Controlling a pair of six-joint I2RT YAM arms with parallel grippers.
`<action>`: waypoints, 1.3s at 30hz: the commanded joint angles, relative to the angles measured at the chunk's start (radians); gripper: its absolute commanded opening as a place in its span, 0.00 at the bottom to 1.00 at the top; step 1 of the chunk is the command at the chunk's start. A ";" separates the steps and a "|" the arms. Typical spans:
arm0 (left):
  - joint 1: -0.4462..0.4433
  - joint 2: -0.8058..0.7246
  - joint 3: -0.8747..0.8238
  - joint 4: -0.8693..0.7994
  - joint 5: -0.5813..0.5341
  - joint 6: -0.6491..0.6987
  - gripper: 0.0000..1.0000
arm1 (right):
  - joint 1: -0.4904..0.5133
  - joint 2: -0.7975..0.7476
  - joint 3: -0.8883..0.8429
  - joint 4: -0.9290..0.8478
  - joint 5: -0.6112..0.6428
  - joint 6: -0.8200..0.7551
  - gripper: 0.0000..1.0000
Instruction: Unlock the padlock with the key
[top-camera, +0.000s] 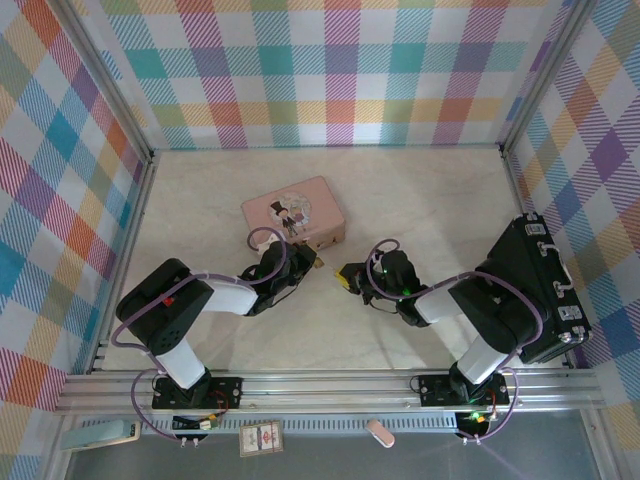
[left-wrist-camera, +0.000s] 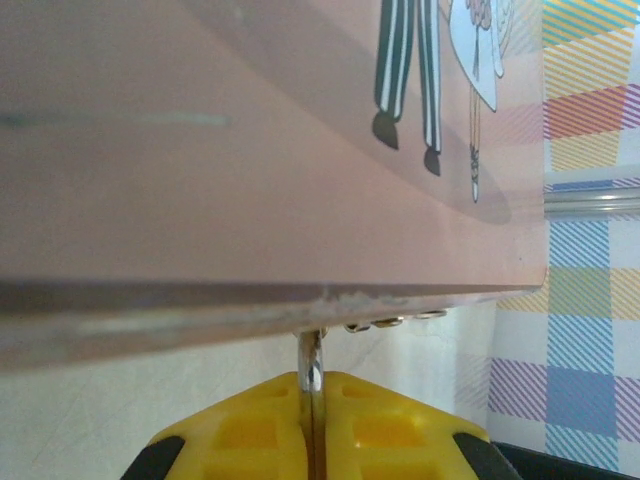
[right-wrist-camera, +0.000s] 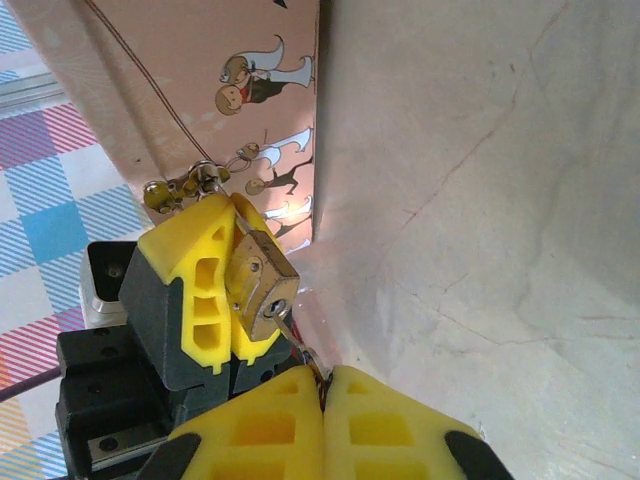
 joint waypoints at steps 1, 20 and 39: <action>0.016 -0.049 0.002 0.079 -0.044 -0.090 0.00 | 0.016 0.018 0.002 0.040 -0.002 0.065 0.00; -0.014 -0.057 -0.011 0.069 -0.100 -0.109 0.00 | 0.053 0.053 0.017 0.092 0.019 0.157 0.00; -0.062 0.017 -0.017 0.199 -0.121 -0.155 0.00 | 0.082 0.112 0.005 0.225 0.089 0.257 0.00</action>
